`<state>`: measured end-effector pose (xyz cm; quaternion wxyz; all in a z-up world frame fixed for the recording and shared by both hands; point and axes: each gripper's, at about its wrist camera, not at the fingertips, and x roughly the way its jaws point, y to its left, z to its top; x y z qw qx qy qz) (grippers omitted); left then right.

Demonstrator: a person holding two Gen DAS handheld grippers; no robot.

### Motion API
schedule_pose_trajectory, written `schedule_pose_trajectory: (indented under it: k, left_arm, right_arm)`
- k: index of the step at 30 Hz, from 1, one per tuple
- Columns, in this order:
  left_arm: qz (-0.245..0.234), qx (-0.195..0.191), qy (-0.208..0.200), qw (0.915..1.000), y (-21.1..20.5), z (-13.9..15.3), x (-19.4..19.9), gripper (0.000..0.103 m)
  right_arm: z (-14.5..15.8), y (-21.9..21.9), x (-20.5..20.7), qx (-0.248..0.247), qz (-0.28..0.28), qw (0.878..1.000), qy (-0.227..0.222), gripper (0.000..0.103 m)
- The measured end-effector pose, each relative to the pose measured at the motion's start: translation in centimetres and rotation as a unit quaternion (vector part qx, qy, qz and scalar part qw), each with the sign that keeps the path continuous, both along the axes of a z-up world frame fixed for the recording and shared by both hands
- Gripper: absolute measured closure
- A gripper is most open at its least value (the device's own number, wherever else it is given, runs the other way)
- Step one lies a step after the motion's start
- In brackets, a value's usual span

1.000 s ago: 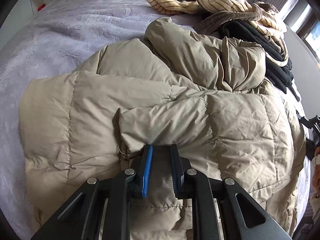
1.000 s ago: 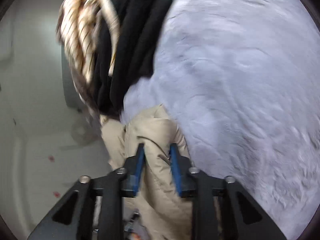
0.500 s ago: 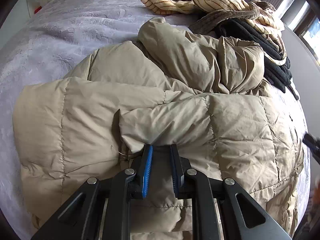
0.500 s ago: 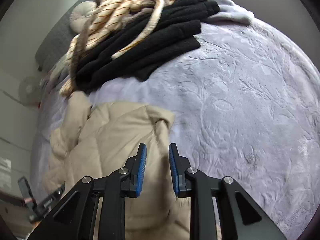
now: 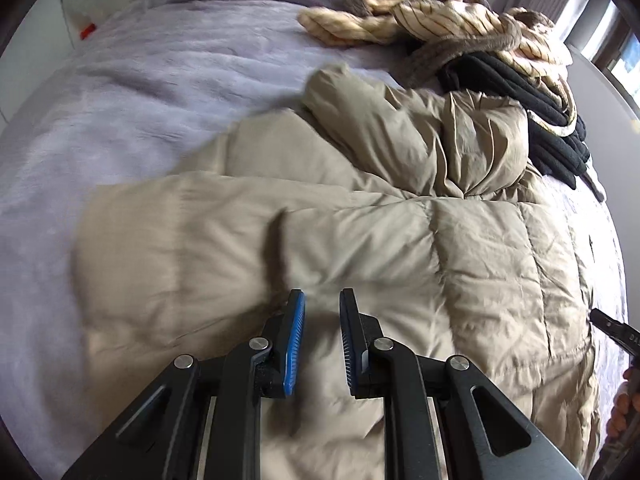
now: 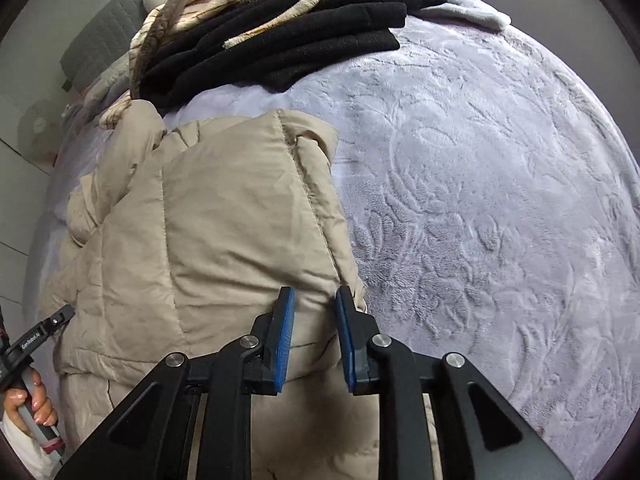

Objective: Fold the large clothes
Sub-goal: 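Open both grippers and withdraw them from the folded jacket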

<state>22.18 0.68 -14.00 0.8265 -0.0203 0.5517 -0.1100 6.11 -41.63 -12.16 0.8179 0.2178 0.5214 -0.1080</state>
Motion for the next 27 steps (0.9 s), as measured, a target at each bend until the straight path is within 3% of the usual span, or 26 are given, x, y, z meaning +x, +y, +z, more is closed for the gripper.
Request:
schedule_pose_trajectory:
  k: [5,8,12,19,20,22,24,27]
  left_arm:
    - [0.003,0.024,0.013,0.9996,1.7,2.0,-2.8,0.084]
    - [0.006,0.027,0.031,0.9991,2.3,2.5,-4.5,0.084]
    - [0.003,0.033,0.050,0.9982,2.3,3.1,-7.1,0.084]
    - [-0.014,0.041,0.067,0.9968,1.6,4.5,-11.1,0.083]
    - [-0.015,0.041,0.068,0.9967,1.6,4.8,-11.6,0.080]
    - [-0.011,0.041,0.068,0.9968,1.8,5.4,-12.4,0.001]
    - [0.006,0.047,0.036,0.9983,2.2,6.8,-13.5,0.000]
    - [0.001,0.054,0.038,0.9978,2.2,7.5,-14.1,0.000]
  right_arm:
    - [1.7,0.6,-2.6,0.013,0.006,1.000,0.015,0.078]
    - [2.0,2.1,-3.9,0.015,0.017,0.999,0.029,0.067]
    - [3.0,3.7,-6.0,0.035,0.028,0.998,0.043,0.065]
    - [5.2,6.1,-7.9,0.038,0.048,0.997,0.047,0.049]
    - [5.6,6.5,-8.2,0.036,0.051,0.997,0.046,0.047]
    - [6.4,7.0,-8.6,0.034,0.056,0.997,0.043,0.043]
    - [7.1,7.3,-8.9,0.035,0.058,0.997,0.040,0.040]
    - [8.2,7.8,-9.3,0.034,0.063,0.997,0.034,0.035]
